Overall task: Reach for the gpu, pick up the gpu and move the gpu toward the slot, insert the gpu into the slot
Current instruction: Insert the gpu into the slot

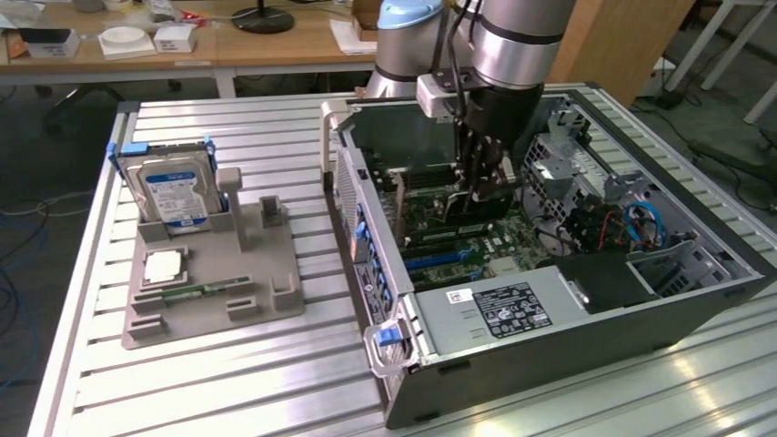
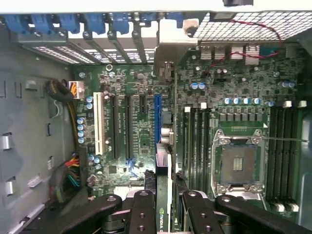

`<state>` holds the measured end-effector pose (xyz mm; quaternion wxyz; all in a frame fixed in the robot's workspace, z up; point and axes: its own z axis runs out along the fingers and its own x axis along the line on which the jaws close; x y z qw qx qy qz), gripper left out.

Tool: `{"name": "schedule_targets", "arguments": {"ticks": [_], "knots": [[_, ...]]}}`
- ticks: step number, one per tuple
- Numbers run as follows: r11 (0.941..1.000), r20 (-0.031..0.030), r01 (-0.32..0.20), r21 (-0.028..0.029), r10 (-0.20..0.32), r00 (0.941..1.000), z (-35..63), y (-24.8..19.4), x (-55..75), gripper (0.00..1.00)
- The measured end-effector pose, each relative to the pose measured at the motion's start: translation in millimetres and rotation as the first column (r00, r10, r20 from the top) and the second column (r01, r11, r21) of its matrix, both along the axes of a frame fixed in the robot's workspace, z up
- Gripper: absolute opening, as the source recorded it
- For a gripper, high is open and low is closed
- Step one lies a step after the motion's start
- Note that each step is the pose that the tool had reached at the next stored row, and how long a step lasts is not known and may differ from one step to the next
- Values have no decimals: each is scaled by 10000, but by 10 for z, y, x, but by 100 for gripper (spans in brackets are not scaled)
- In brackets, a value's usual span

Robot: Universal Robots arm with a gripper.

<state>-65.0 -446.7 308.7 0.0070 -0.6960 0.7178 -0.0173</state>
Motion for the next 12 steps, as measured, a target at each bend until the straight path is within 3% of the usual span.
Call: {"name": "schedule_targets", "arguments": {"ticks": [3,12], "knots": [[10000,1,1,-13,-1,10000,-16,-29,-2,26],[10000,0,-1,-24,1,10000,-104,-39,-66,26]]}}
